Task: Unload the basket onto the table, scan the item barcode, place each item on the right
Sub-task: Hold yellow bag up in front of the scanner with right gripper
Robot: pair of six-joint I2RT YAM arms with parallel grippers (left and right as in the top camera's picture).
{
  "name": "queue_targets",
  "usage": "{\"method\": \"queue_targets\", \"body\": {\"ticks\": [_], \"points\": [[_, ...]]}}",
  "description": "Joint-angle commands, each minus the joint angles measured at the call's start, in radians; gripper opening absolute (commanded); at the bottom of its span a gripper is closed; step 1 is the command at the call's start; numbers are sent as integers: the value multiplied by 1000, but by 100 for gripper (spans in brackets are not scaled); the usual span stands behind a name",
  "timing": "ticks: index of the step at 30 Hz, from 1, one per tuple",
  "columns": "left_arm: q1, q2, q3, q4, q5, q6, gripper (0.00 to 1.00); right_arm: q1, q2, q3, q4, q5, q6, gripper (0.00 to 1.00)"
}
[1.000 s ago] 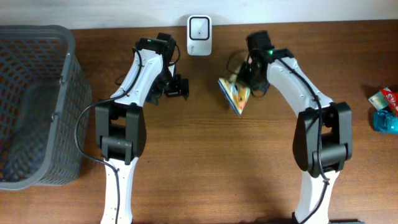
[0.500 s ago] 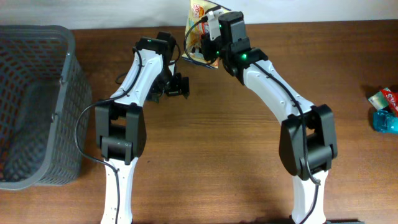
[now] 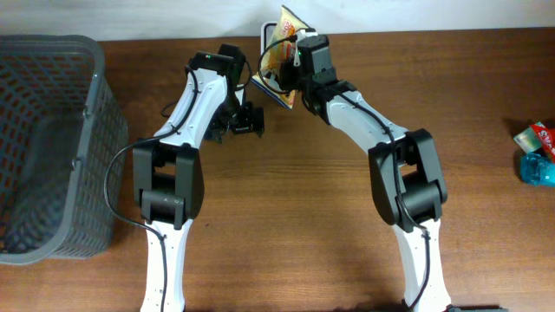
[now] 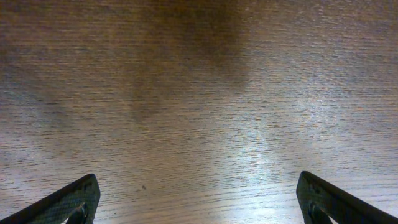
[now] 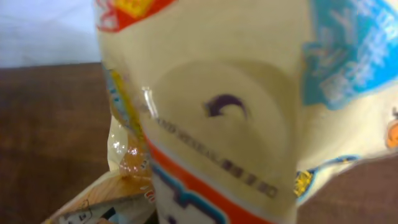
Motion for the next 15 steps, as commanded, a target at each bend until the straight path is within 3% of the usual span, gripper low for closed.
{"method": "queue_targets", "body": {"ticks": [1, 5, 15], "points": [[2, 4, -3, 0, 6, 2, 99, -3, 10, 15, -7, 41, 148, 6], [2, 4, -3, 0, 6, 2, 99, -3, 10, 15, -81, 92, 153, 6], [2, 4, -3, 0, 6, 2, 99, -1, -1, 143, -161, -84, 173, 5]]}}
